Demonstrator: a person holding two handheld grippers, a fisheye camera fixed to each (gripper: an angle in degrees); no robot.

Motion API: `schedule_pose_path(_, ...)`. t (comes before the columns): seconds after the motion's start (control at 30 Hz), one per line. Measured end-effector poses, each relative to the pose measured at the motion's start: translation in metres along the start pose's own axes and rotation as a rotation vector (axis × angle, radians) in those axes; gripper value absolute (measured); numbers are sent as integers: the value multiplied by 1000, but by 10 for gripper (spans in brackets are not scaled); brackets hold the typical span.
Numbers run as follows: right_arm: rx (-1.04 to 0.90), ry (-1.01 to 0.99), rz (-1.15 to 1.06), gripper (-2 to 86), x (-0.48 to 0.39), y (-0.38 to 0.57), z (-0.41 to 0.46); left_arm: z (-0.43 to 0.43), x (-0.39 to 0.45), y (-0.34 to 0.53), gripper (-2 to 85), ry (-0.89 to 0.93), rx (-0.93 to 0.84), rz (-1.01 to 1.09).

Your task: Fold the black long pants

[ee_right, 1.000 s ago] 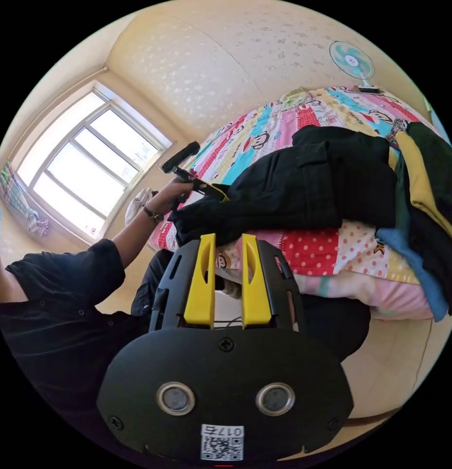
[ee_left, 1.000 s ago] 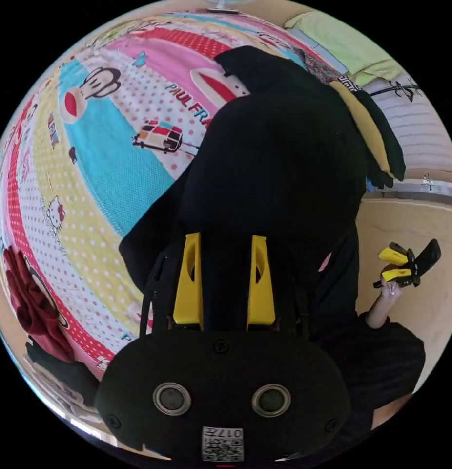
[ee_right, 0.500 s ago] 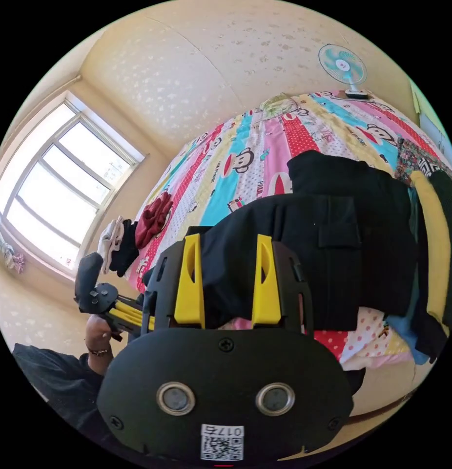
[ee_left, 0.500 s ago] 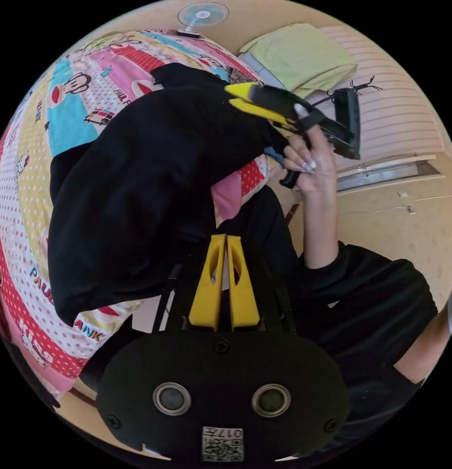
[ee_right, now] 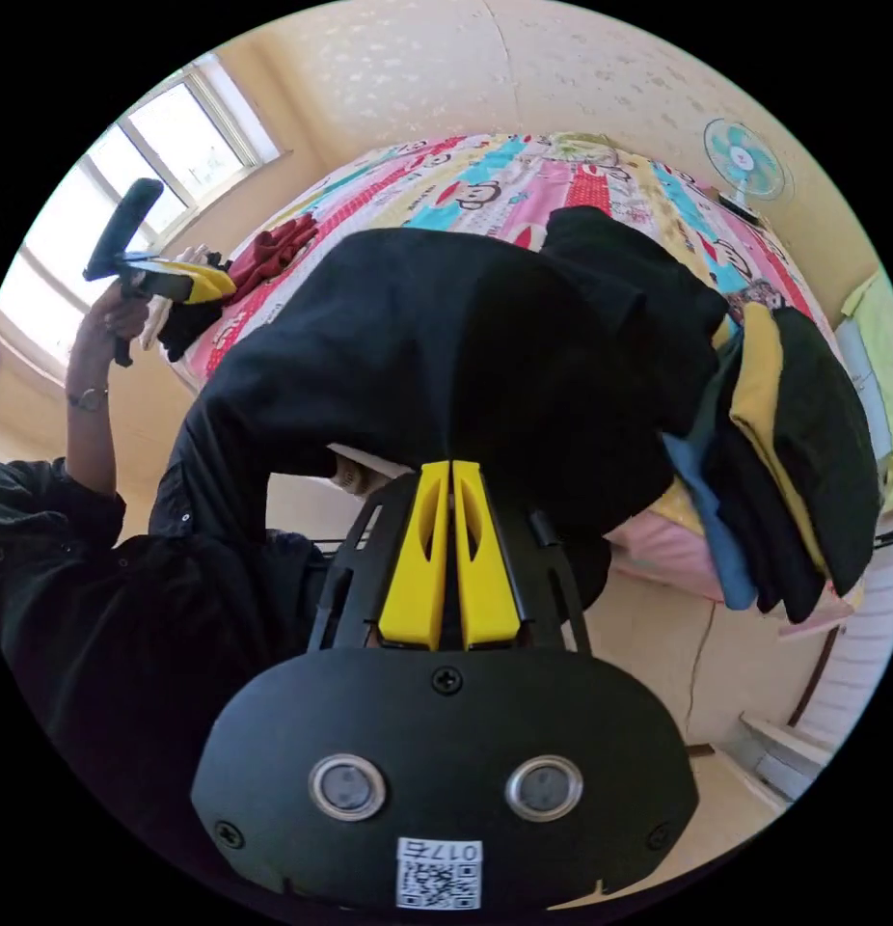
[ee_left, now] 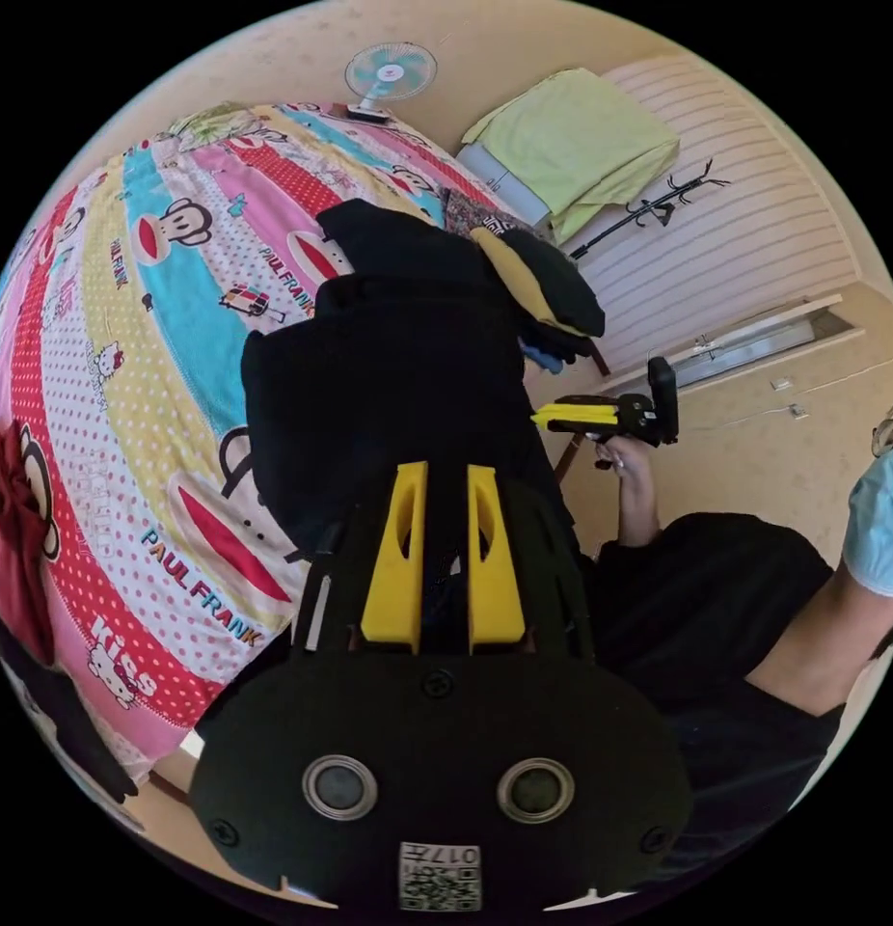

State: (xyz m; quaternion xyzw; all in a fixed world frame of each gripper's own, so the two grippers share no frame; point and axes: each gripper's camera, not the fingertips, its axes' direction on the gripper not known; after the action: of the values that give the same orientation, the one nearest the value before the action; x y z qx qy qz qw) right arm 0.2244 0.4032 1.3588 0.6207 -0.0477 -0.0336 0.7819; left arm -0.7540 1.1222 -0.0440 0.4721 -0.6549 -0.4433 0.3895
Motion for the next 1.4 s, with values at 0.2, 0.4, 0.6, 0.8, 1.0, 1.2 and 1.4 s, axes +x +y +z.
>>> schedule_pose_path(0.2, -183, 51, 187, 4, 44, 56, 8, 54, 44, -88, 91, 3, -70, 188)
schedule_pose_path(0.4, -232, -37, 297, 8, 97, 106, 6, 150, 73, -174, 118, -51, -195, 294)
schedule_pose_path(0.6, -155, -228, 512, 40, 165, 147, -4, 274, 77, -231, 161, -14, -366, 277)
schedule_pose_path(0.8, 275, -402, 774, 163, 257, 183, -97, 329, 106, -223, 141, -238, -371, 333)
schedule_pose_path(1.0, 356, -396, 1009, 204, 346, 138, -68, 356, 158, -189, 162, -491, -300, 437)
schedule_pose_path(1.2, 29, -20, 905, 196, 337, 51, -40, 350, 183, -166, 148, -629, -206, 418)
schedule_pose_path(1.4, -69, 5, 829, 153, 304, 92, -49, 337, 172, -176, 155, -487, -323, 338)
